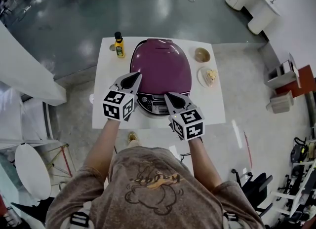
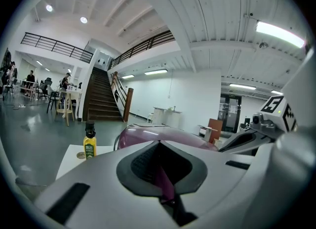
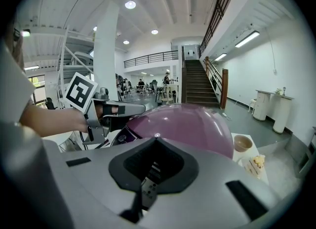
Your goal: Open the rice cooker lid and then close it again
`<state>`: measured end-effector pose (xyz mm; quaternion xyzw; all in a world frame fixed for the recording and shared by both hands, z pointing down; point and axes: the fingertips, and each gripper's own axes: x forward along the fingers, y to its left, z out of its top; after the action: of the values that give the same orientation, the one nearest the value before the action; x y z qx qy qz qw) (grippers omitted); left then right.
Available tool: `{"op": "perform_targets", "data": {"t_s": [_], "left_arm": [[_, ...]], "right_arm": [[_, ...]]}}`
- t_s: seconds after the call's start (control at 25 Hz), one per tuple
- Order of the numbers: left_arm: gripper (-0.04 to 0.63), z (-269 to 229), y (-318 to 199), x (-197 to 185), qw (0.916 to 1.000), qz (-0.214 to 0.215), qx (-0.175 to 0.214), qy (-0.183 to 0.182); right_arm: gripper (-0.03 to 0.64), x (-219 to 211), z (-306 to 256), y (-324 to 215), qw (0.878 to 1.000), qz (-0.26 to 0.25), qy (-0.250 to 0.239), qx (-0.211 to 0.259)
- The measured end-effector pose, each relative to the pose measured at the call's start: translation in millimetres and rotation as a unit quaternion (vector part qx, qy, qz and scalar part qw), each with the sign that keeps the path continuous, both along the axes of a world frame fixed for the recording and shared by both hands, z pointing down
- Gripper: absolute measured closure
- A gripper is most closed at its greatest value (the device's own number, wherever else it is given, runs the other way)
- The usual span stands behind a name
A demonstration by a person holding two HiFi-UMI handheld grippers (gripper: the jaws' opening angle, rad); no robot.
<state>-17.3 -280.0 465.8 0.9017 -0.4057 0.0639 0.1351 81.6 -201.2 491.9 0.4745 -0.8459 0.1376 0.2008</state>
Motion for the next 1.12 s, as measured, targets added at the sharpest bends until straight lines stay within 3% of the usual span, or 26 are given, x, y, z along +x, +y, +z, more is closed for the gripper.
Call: {"op": "perform_targets", "data": {"t_s": [0.28,0.52,0.84,1.12], "left_arm": [[0.575,-15.5,0.8,1.5,0.9998,0.004,0.019,-0.002],[0.575,-52.7,-10.0,-5.4,0.9980,0.006,0.045,0.045],[0.575,-79.7,-18.6,-1.5,0.9974,0.033,0.056,0.031],[0.575,-103.5,-28.5,-1.9,0.9944,0.038,0.080,0.057]], "right_arm": [[0.612,-0.5,-3.4,5.1,1.000,-0.020,-0.011,0.009],[0.612,-2.2,-2.1,4.2,1.000,-0.023,-0.007,0.012],[0.612,-4.5,-3.4,5.6,0.999,-0.029,-0.003,0.017],[0.612,-5.1,-1.4,5.1,0.999,-0.033,-0.003,0.012]]}}
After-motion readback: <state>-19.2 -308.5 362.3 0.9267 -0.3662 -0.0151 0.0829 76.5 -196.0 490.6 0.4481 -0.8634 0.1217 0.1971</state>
